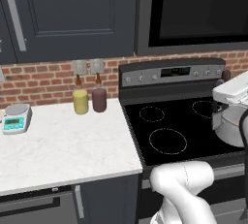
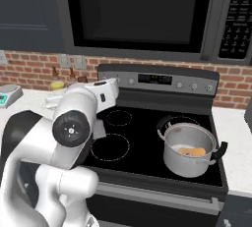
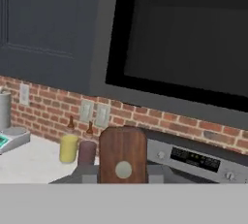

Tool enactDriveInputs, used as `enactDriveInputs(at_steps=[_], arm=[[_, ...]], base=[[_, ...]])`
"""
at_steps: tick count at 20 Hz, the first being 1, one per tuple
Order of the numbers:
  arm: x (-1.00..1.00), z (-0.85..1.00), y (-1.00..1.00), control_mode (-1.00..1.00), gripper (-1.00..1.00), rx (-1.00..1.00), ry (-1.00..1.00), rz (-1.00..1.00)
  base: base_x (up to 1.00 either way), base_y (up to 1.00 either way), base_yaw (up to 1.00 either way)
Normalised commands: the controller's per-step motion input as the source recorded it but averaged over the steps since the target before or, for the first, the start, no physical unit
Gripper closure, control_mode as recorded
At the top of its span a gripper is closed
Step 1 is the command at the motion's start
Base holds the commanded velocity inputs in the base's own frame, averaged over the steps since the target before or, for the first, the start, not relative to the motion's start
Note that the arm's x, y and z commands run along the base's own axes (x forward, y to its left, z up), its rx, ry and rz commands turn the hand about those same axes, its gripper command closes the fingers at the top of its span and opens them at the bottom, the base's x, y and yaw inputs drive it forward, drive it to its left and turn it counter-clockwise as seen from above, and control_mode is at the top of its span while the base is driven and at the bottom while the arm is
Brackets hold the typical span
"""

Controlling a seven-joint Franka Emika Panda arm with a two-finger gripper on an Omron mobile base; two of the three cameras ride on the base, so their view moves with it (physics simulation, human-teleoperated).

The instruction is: Put the squash and onion in the pot. Retrieve the spatula and lightly stir the vegetables in the pot.

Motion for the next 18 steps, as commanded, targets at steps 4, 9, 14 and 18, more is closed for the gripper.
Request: enactDriveInputs(at_steps=[4,9,14,18], arm=[[0.00,0.16,0.13,-1.00,1.00,0.36,0.00,-0.30],[0.01,0.01,0.34,-1.00,1.00,0.17,0.07,-0.15],[0.00,0.00,-0.06,-1.00,1.00,0.09,0.13,0.00],[0.00,0.00,-0.08,1.00,1.00,0.02,0.02,0.00]], base=[[0.00,0.00,0.00],[0.00,0.00,0.00],[0.00,0.00,0.00],[0.00,-0.41,0.00]])
